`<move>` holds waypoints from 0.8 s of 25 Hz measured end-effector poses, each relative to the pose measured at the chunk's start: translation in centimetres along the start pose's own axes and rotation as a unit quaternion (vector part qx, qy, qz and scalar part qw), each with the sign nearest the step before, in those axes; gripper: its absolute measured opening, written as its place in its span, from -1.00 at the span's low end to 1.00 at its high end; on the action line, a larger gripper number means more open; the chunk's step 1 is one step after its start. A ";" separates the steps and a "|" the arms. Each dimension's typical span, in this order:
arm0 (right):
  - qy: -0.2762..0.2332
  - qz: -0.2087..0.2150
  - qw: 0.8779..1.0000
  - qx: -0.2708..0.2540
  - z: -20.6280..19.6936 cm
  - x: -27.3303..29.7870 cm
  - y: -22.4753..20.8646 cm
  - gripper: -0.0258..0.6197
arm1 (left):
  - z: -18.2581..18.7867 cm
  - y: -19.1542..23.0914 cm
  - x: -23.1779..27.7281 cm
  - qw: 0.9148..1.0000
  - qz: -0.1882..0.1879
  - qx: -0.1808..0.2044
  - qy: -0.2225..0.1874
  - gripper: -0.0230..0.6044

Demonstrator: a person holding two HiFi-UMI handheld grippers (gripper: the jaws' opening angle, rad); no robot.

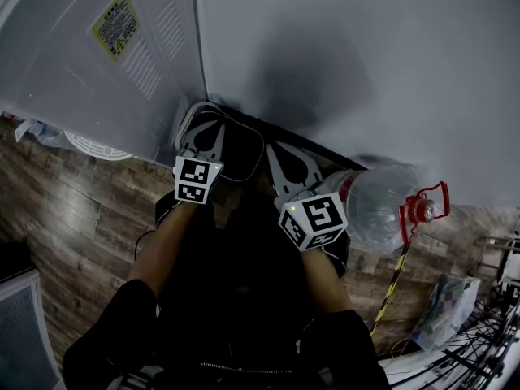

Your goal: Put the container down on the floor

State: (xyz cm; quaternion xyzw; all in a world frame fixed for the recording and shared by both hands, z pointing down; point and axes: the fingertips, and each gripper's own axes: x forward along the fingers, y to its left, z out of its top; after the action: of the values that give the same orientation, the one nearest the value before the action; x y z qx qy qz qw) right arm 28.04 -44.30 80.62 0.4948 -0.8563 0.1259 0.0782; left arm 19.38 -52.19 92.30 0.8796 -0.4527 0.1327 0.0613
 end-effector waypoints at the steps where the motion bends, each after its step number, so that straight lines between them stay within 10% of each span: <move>1: 0.003 0.000 1.000 -0.013 -0.1 0.0 0.2 -0.89 | -0.2 0.0 0.1 1.000 -0.002 0.000 0.004 -0.88; 20: 0.057 -0.012 0.994 -0.091 4.9 -4.7 1.2 -0.89 | 9.7 -2.7 -5.0 0.999 -0.020 0.009 0.049 -0.88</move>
State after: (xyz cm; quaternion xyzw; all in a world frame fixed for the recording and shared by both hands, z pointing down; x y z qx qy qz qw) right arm 29.25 -41.28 74.53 0.4878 -0.8523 0.0743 0.1734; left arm 20.55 -48.88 81.65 0.8813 -0.4306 0.1785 0.0779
